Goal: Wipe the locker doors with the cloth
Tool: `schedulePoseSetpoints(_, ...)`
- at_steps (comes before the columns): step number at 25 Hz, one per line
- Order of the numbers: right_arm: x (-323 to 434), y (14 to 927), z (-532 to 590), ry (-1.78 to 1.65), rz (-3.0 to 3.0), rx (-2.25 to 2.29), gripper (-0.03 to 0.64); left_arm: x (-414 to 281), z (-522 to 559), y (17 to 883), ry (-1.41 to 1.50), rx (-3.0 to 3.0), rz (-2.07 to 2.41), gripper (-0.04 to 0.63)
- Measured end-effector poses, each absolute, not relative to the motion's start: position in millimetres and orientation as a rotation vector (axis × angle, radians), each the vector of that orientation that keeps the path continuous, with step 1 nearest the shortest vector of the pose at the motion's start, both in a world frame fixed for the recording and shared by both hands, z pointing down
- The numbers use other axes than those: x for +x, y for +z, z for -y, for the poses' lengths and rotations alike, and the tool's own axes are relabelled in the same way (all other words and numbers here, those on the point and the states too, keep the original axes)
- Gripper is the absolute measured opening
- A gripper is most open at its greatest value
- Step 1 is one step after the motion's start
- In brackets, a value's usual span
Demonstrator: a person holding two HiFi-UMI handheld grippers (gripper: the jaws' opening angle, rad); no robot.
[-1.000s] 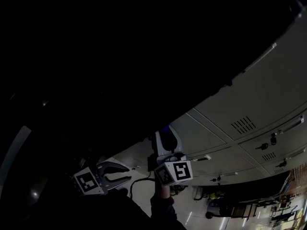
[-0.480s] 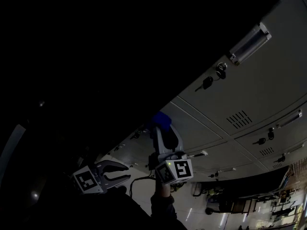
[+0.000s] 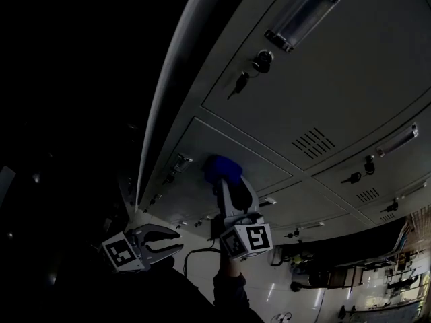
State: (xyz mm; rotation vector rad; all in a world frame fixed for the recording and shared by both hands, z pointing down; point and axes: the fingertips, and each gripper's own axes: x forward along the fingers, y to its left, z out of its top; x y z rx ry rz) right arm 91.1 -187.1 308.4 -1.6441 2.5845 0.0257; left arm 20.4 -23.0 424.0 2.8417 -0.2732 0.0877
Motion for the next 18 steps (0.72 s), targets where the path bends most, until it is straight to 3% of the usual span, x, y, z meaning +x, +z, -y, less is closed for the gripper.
schedulePoseSetpoints(18,208.4,310.4,149.8,0.018,-2.482,-1.786,0.137,109.7,-2.1,425.8,0.103,2.842,0.152,0.092)
